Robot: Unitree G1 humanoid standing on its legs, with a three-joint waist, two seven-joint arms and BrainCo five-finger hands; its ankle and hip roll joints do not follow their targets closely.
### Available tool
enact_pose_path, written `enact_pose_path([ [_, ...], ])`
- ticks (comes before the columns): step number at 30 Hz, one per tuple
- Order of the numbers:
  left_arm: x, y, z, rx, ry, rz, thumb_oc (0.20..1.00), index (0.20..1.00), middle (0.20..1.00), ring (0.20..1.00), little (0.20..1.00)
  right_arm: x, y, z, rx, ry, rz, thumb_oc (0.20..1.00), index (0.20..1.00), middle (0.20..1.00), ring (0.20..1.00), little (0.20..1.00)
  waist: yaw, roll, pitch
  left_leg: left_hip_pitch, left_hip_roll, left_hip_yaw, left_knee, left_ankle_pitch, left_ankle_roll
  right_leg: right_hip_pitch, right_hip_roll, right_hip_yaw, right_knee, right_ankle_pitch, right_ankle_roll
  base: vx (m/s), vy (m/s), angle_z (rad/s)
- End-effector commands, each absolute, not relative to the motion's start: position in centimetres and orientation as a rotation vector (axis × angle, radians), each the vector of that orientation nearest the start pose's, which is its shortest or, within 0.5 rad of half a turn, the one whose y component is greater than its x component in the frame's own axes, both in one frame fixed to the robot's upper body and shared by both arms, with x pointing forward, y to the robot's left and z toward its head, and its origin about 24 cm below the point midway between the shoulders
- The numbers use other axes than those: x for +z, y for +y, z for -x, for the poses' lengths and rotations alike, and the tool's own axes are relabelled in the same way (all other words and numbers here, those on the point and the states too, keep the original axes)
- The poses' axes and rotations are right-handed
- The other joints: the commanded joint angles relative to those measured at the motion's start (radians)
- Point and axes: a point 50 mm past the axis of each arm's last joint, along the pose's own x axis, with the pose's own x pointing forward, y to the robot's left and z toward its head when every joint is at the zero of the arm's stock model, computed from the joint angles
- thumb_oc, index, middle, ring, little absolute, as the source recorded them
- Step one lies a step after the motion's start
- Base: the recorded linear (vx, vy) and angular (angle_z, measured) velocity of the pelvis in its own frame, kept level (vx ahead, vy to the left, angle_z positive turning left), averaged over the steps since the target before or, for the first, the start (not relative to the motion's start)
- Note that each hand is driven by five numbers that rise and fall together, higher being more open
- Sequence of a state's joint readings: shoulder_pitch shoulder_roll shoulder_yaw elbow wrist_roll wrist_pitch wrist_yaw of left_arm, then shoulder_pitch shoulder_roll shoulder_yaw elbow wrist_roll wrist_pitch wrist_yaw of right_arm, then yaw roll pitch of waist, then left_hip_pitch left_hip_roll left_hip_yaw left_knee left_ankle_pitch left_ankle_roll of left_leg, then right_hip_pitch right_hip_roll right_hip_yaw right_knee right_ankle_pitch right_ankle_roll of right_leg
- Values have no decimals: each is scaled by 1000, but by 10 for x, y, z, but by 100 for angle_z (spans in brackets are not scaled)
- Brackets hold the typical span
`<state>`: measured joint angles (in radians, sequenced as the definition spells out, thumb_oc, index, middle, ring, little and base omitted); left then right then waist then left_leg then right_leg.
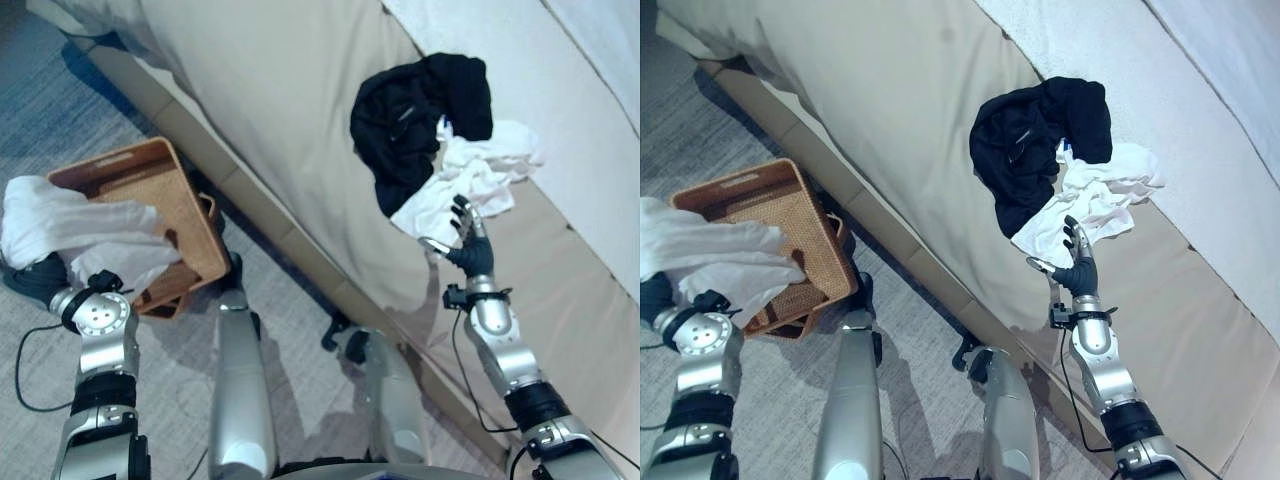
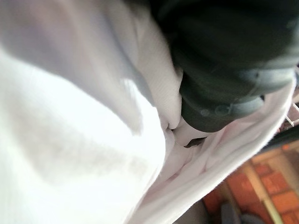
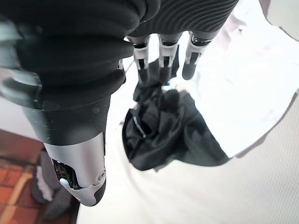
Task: Pick up clothes into the bucket
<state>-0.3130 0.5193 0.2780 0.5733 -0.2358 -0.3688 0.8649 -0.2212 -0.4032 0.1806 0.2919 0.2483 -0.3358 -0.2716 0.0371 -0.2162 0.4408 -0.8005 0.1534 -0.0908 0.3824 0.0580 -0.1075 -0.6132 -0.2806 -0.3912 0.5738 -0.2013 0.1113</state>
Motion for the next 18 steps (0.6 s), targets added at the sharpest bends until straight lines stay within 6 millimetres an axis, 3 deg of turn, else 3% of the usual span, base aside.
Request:
enact_pose_path([
  [1,129,360,-263,1175,-474,-79,200,200,200,200,200,94,-207,-293,-162,-366,82,1000,1000,1000,1000,1000,-12,-8,-6,-41,27,-44,133,-90,25,-31,-19,11,-64,154,58,0,0,0],
  [9,129,352,-279,1115,-437,-104,200,200,200,200,200,105,-204,-296,-155,-413,74,1000,1000,1000,1000,1000,-38,-16,-6,-112,30,-46,165,-94,29,-100,-21,19,-40,156,60,-3,4,-1],
  [18,115,368,-284,1123,-280,-164,200,200,200,200,200,117,-202,-298,-137,-467,64,1000,1000,1000,1000,1000,-65,-30,-13,-202,33,-58,242,-119,38,-179,-18,28,6,148,63,6,4,-2],
])
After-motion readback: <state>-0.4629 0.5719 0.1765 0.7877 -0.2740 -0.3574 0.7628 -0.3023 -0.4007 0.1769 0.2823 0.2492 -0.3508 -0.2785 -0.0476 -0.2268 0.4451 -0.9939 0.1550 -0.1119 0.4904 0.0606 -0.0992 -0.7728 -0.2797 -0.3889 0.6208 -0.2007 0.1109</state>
